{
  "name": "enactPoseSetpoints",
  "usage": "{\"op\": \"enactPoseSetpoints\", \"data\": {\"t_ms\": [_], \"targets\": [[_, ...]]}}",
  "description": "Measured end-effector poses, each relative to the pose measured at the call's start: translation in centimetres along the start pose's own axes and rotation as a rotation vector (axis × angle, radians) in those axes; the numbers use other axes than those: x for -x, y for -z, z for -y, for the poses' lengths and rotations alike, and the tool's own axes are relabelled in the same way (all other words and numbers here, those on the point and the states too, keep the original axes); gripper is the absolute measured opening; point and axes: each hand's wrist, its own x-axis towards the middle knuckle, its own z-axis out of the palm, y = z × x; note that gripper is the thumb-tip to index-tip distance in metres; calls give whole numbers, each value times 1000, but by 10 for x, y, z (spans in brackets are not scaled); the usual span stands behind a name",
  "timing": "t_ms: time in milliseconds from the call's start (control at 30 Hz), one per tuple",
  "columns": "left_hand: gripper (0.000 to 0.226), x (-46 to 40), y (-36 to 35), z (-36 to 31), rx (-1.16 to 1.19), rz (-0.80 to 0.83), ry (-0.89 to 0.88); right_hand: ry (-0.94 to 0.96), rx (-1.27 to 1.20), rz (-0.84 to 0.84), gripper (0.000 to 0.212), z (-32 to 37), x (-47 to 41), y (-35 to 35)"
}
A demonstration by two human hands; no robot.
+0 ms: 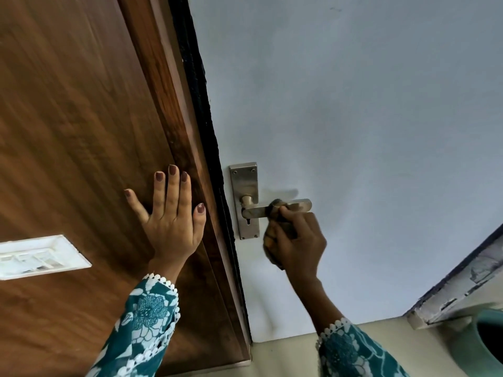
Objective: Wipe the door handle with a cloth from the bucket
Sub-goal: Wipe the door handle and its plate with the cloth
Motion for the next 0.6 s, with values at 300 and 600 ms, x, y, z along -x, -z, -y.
{"op": "enactPoseSetpoints", "data": {"t_ms": [300,600], "targets": [[58,-2,5,-1,19,37,4,307,96,184,20,28,13,-30],[58,-2,1,-1,1,11,-2,-146,-2,-65,30,-6,-16,30]]}}
